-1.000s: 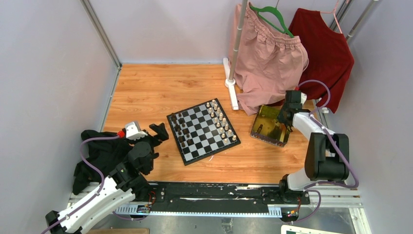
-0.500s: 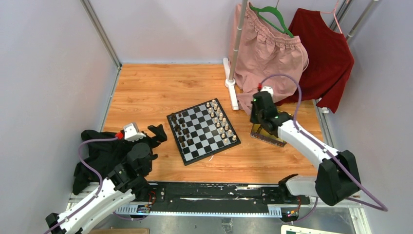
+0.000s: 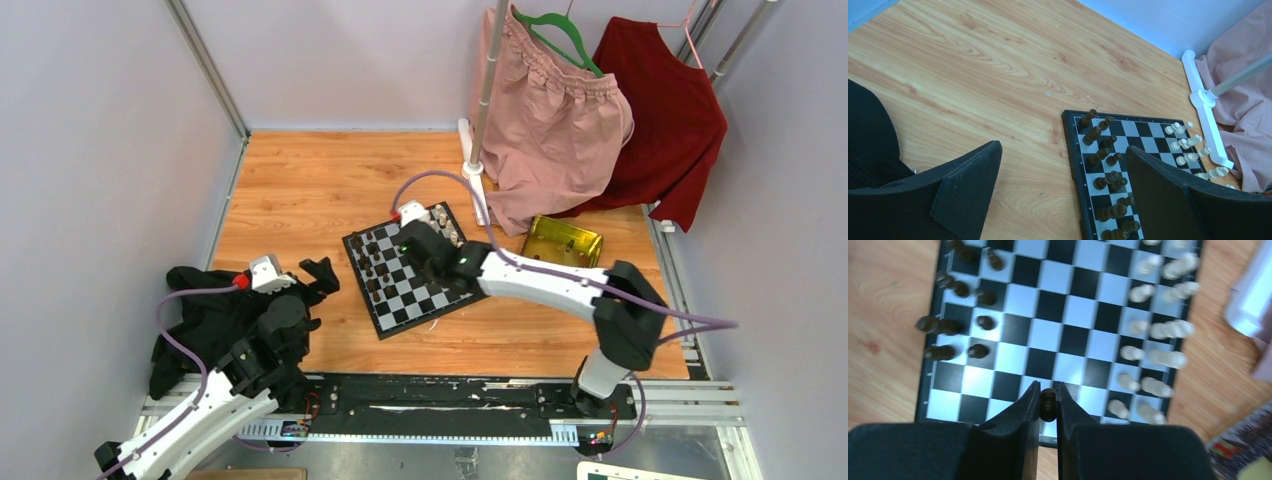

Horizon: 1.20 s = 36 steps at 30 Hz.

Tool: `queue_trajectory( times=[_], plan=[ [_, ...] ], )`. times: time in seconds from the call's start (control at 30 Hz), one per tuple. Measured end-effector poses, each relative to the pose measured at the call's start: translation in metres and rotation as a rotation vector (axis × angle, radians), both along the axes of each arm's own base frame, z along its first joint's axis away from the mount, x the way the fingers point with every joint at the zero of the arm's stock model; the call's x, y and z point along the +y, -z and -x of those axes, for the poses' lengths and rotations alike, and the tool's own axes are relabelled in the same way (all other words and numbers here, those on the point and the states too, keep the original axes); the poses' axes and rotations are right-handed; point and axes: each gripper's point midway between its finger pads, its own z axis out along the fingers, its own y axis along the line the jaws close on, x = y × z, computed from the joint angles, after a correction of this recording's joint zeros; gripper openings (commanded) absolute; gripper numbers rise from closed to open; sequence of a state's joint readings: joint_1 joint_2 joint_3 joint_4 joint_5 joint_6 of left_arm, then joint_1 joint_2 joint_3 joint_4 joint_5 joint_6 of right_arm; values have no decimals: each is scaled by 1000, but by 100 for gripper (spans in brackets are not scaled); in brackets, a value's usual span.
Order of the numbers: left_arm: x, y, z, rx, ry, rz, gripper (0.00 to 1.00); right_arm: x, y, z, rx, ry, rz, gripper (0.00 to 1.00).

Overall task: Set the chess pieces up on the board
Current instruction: Place the chess piece on the chessboard.

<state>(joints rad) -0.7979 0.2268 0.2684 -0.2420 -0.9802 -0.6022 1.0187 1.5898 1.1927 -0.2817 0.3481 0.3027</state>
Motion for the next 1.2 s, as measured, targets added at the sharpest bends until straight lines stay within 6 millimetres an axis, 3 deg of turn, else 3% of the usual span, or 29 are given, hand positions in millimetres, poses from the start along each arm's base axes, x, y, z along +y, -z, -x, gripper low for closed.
queue_trajectory(
  times=[0.1,0.2,0.43,1.2],
  plan=[
    [2,0,1,-2,-4,1,100,30,21,16,18,-81,57,0],
    [4,0,3,-2,-9,2,100,49,37,30,32,-137,101,0],
    [7,-1,5,-10,-13,14,100,75,45,48,38,-205,123,0],
    [11,2,8,-1,-20,9,100,83,67,54,74,-232,150,0]
  ],
)
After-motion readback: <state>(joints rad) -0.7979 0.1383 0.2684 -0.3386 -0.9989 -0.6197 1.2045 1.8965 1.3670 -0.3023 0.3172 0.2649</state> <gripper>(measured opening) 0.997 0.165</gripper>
